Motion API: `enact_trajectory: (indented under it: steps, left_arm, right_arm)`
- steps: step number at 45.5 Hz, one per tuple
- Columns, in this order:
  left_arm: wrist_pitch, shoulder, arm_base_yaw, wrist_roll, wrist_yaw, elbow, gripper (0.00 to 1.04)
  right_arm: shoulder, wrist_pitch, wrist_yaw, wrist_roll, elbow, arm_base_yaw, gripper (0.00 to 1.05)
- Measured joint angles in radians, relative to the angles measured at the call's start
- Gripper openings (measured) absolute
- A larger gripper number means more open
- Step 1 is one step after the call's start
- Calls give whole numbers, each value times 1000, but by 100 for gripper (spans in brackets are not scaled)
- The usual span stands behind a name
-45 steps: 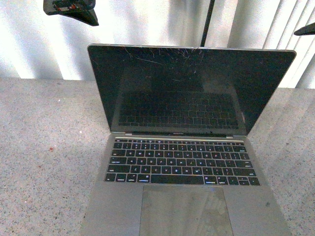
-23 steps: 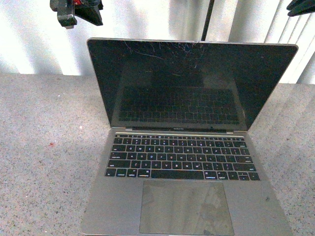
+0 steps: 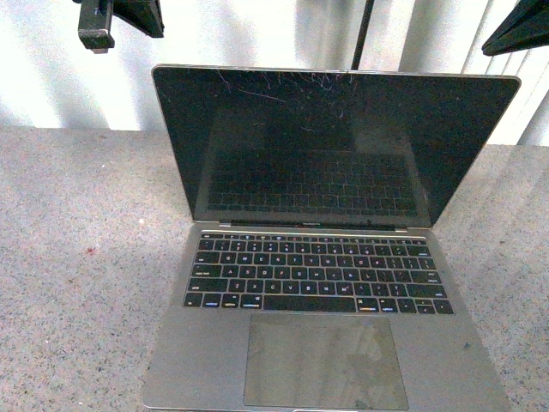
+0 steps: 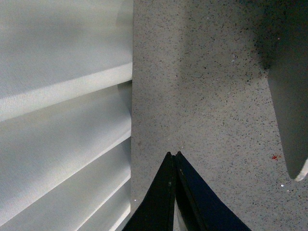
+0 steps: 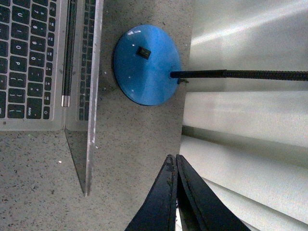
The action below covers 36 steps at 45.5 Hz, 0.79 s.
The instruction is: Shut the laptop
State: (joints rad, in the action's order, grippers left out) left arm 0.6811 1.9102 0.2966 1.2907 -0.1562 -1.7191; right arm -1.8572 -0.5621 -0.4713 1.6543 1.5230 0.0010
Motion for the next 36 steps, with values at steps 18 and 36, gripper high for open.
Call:
enact_trajectory:
  steps: [18,36]
  left_arm:
    - [33,0,50,4,-18,-2,4]
    - [2,0,84,3,-28,26,4]
  right_arm:
    - [0,-32,8,-6,-17,6,3]
    - [0,-54,26,0,-38,-6,3]
